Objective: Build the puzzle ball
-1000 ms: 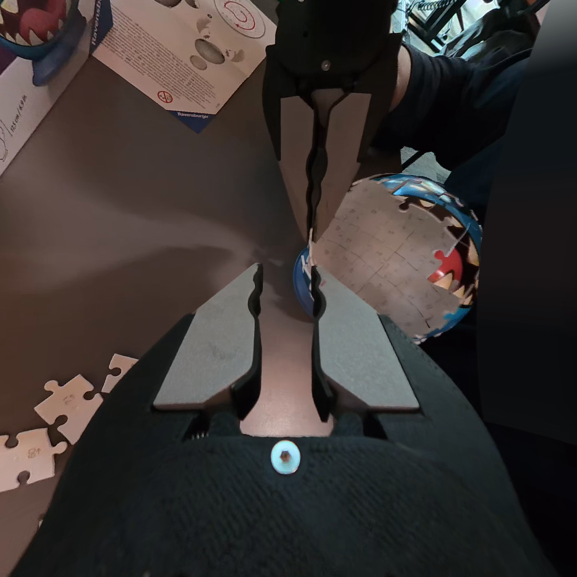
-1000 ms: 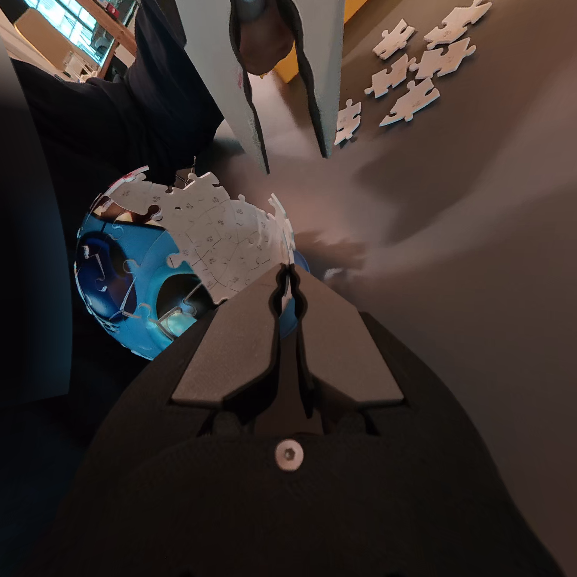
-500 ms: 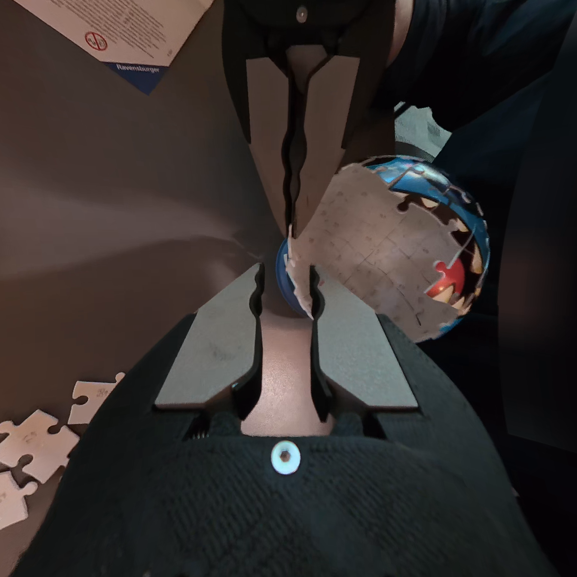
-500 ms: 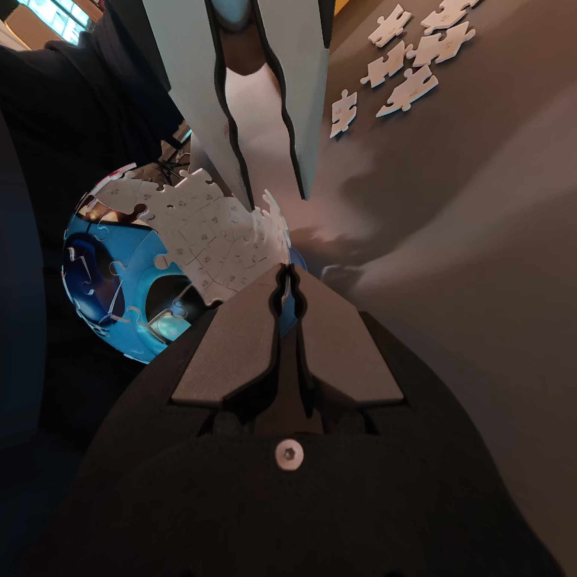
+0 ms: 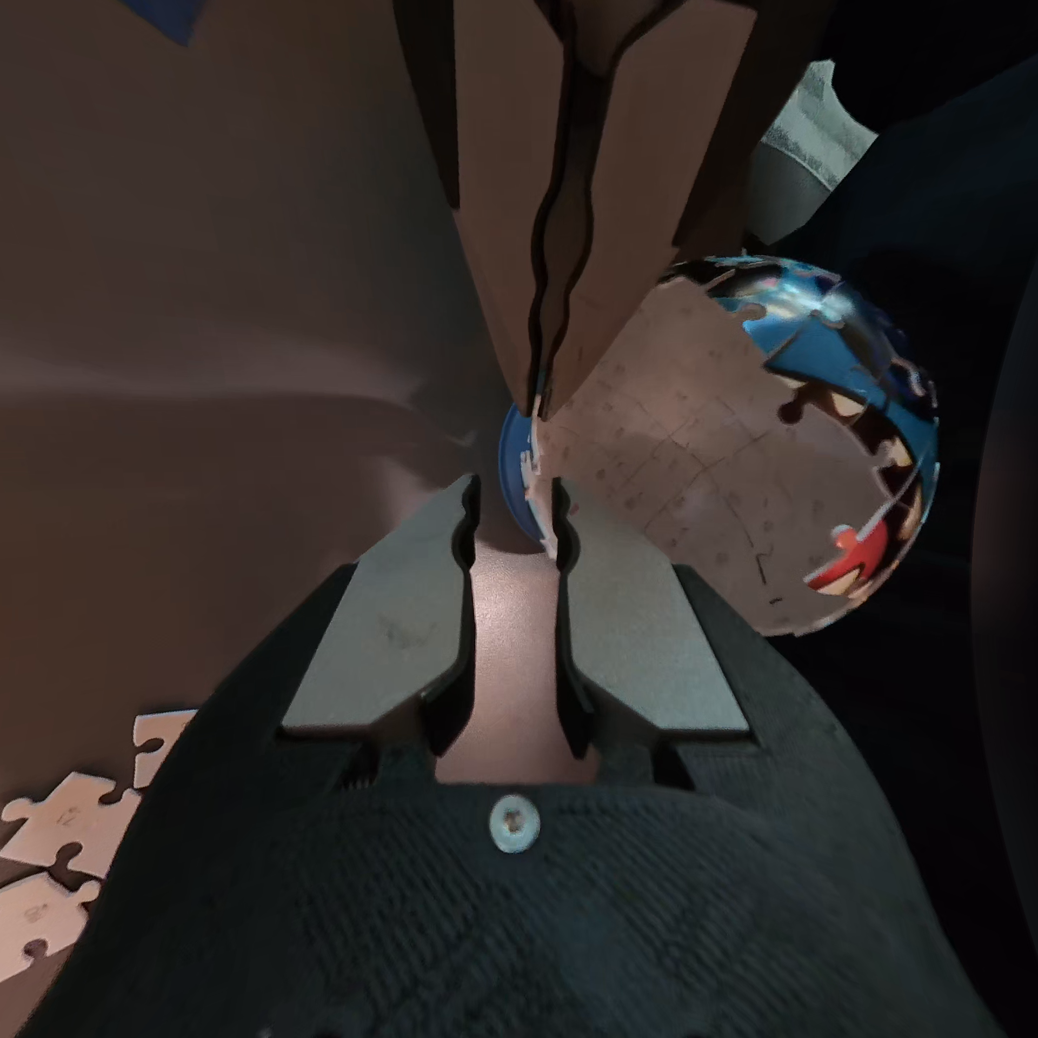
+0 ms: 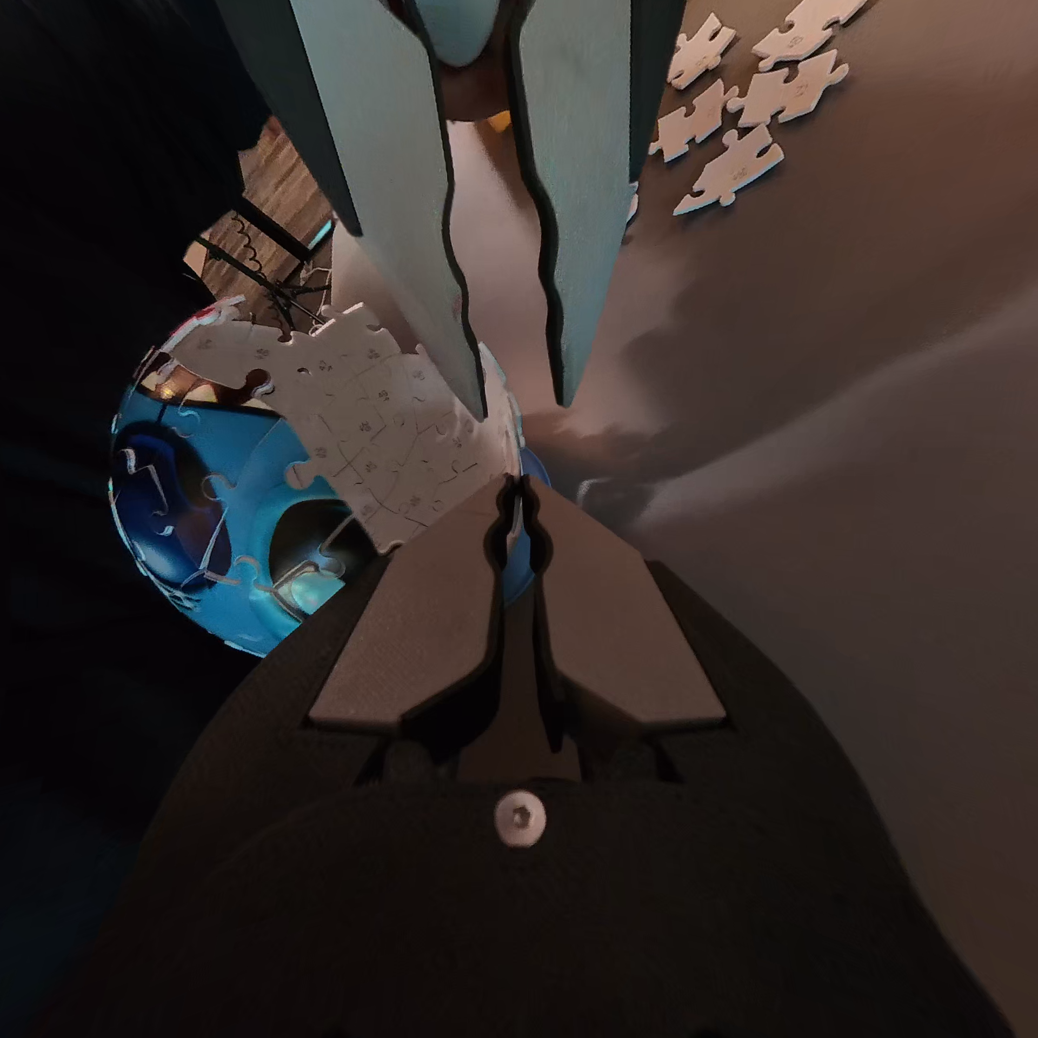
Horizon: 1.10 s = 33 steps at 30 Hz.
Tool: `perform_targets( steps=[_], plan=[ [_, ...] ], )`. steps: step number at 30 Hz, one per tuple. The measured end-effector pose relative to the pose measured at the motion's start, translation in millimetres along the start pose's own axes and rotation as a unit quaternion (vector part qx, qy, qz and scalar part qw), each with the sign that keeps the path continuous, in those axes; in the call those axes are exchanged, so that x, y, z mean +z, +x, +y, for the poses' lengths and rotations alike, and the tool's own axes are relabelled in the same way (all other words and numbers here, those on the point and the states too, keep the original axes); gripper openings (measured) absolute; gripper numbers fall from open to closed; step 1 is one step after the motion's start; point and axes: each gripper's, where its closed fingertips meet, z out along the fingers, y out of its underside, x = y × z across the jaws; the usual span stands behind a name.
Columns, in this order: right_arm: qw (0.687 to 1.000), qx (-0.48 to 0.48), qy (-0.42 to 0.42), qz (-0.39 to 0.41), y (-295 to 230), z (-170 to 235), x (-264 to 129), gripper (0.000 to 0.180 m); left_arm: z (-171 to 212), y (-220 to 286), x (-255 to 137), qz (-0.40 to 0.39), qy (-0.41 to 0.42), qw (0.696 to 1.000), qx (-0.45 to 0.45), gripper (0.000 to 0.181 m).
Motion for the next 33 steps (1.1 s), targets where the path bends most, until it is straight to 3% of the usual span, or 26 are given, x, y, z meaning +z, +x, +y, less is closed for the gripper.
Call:
perform_targets(
  steps=[26,33],
  plan=[
    [1.0,-0.004,-0.003,0.007,-4.3,-0.9,-3.2,0.0,3.8,5.0,-3.9,0.006,-0.014,1.0,0.023,0.018],
    [1.0,-0.003,0.017,-0.005,-6.5,-7.5,-10.5,0.0,-1.9,2.7,-19.5,-0.003,0.025,0.999,0.022,0.019]
  ],
)
